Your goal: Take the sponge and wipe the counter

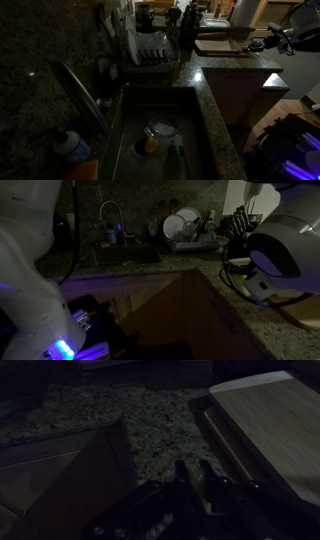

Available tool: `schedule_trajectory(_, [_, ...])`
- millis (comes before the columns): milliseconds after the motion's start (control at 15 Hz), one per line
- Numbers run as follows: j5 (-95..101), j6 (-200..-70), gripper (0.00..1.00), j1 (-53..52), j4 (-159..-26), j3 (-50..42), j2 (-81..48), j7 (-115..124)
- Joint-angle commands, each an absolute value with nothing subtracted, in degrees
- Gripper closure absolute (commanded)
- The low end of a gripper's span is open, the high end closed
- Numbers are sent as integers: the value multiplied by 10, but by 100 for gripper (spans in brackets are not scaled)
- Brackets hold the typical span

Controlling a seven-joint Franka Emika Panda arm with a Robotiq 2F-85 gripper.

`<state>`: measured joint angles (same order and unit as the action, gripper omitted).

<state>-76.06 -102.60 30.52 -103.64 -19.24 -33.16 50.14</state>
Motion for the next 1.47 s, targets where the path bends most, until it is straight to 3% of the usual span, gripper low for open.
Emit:
schedule_trajectory(0, [-711,-1025,95,259,-1056,-193,-325,499])
schedule_trajectory(400, [-673,-1139,95,200,-1086,-200,-322,507])
schedule_trajectory(867, [-795,-1219,95,194,-1117,-168,-288,456])
schedule_trajectory(1400, [-733,-1082,95,187,-1050,-149,-307,492])
